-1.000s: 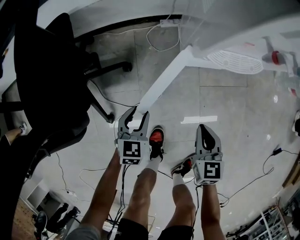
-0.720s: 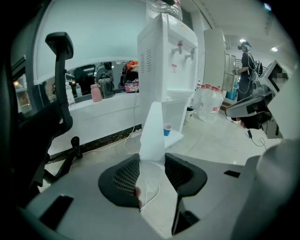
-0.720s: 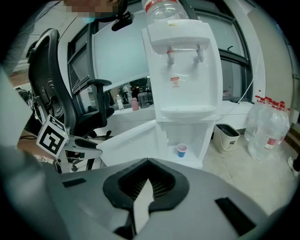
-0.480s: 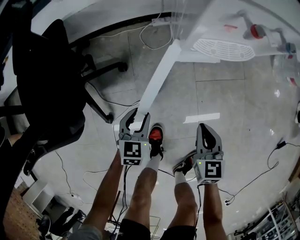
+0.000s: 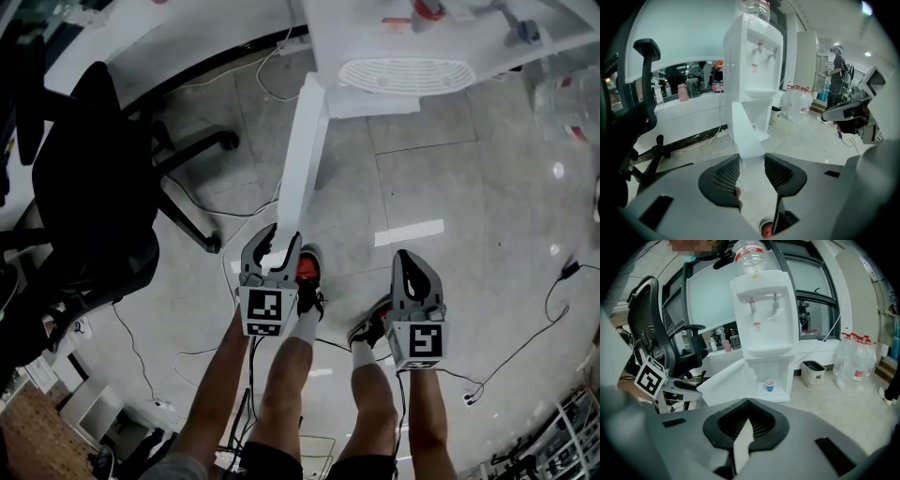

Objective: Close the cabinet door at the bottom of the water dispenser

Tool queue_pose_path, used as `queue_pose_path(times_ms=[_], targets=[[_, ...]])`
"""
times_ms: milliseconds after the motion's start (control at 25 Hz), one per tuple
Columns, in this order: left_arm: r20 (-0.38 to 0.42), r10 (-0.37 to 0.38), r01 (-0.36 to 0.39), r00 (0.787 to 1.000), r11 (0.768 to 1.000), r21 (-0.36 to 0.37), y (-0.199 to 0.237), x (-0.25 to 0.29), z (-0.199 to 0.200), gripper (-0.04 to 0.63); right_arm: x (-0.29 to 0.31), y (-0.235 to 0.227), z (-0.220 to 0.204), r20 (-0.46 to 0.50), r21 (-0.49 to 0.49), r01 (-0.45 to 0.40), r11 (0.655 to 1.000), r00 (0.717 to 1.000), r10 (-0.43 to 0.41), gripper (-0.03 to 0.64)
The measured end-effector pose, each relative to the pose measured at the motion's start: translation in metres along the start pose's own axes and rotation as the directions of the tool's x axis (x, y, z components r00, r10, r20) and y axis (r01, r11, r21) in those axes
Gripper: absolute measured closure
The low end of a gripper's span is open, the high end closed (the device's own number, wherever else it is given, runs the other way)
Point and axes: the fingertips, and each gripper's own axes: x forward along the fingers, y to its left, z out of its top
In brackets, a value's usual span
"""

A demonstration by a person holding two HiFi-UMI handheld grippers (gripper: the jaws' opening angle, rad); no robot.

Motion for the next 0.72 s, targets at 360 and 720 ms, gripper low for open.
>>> queue_pose_path(times_ms=[360,720], targets=[[-0.005,-0.027,0.027,1.000,0.999,0.029,-0.035,0.004,0.004,0.413,-0.023,-0.026,-0.013,0.022,0.033,0.027,0.999,0.999,-0.028,0.598],[-0.004,-0.025,0.025,1.000,0.999,0.039,-0.072,0.012,0.014,0.437,-0.043,-0.050,-0.028,0.033,0.068,0.046,0.997,0.998,-0.048,0.600]])
